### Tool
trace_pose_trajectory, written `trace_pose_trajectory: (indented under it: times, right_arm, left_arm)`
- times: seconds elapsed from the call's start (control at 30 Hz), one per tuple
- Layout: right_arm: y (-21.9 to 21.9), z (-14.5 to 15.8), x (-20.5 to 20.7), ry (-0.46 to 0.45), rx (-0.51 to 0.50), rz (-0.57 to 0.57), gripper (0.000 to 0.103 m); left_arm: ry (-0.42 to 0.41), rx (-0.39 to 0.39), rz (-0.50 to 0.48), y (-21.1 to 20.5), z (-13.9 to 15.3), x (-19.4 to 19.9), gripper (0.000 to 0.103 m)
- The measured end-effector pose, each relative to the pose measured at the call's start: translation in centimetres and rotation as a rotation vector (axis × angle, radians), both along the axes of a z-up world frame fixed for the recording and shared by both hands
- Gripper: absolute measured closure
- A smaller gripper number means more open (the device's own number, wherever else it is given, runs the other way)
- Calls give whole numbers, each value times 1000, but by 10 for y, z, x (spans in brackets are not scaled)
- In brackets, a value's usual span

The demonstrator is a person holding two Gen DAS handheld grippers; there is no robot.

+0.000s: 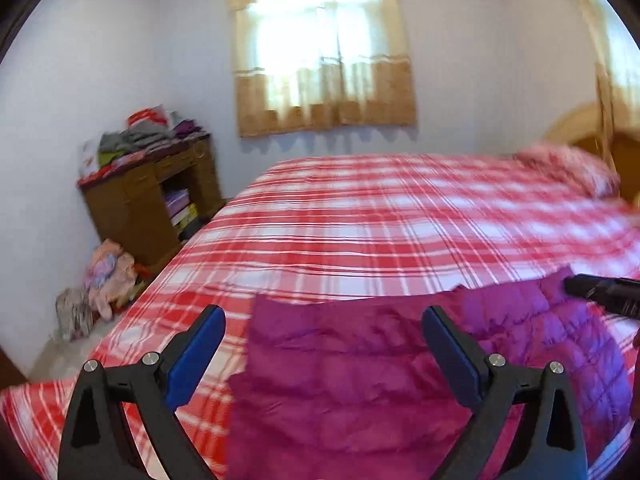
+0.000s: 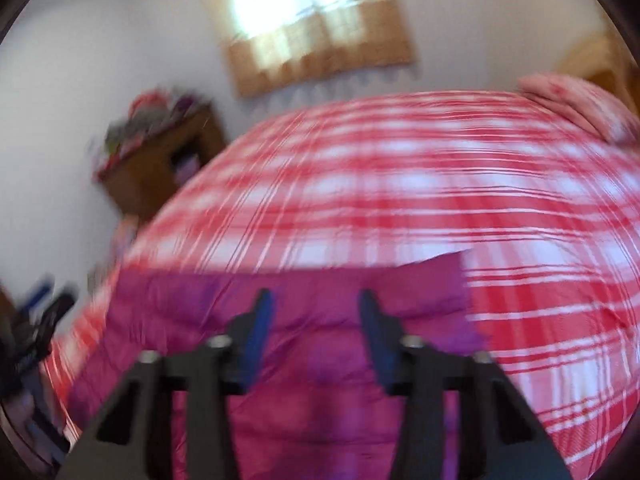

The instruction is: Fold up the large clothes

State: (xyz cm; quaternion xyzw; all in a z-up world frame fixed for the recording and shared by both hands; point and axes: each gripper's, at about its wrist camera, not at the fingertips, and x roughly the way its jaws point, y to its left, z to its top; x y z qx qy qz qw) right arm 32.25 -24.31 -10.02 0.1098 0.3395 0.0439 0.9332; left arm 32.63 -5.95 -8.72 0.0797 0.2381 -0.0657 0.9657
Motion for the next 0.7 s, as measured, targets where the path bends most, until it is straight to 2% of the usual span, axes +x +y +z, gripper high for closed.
trace_pose_trajectory:
  times: [0.13,0.17,0.23,0.27,0.33,0.43,0.6,0.7]
  right_arm:
    - [29,-31,26,90,-62,62,64]
    - [32,-44,31,101,-115,50,64]
    - [25,-68,34,137,-110,38,64]
    - [20,-79,34,145,-98,31,66]
    - [12,-88,28,125,-82,34,67]
    - [14,-88,29,117,-85,34,67]
    - [21,-92,33,109,-107,26,67]
    - [21,-93,32,121,-101,30,67]
  left_arm:
    - [-20,149,21,-30,-37,24,4]
    - [9,179,31,-33,-54,35,4]
    - [80,201,60,-31,-79,51,4]
    - [119,184,75,-26,-90,58,4]
    - [131,129,73,-20,-95,61,4]
    - [142,120,78,-19,-101,64,4]
    - [221,63,87,-8,-111,77,1]
    - [248,70,89,-11,-116,79,1]
